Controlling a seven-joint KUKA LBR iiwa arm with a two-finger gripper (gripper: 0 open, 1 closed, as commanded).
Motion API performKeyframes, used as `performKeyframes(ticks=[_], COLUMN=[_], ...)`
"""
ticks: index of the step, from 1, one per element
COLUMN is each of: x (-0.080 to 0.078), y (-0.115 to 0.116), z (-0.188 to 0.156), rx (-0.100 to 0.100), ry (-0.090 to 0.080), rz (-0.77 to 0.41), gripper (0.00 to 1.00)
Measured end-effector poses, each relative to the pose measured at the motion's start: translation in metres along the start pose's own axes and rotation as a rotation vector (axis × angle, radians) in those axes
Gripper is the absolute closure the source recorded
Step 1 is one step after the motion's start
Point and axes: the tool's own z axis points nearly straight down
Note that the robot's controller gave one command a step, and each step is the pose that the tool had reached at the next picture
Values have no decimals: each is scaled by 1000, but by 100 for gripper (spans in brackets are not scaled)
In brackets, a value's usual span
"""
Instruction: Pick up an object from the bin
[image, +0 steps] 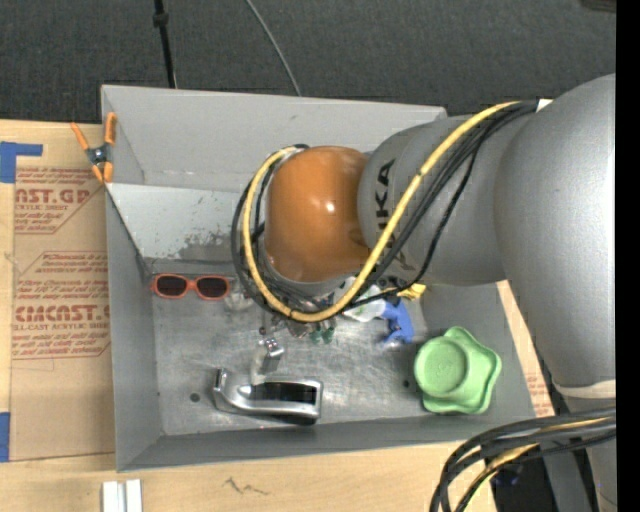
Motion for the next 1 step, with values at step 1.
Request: performKeyframes(ticks=[1], x=[36], y=[38], z=[43], rx=[-22], ry=[-7], rz=[-308], gripper=[0])
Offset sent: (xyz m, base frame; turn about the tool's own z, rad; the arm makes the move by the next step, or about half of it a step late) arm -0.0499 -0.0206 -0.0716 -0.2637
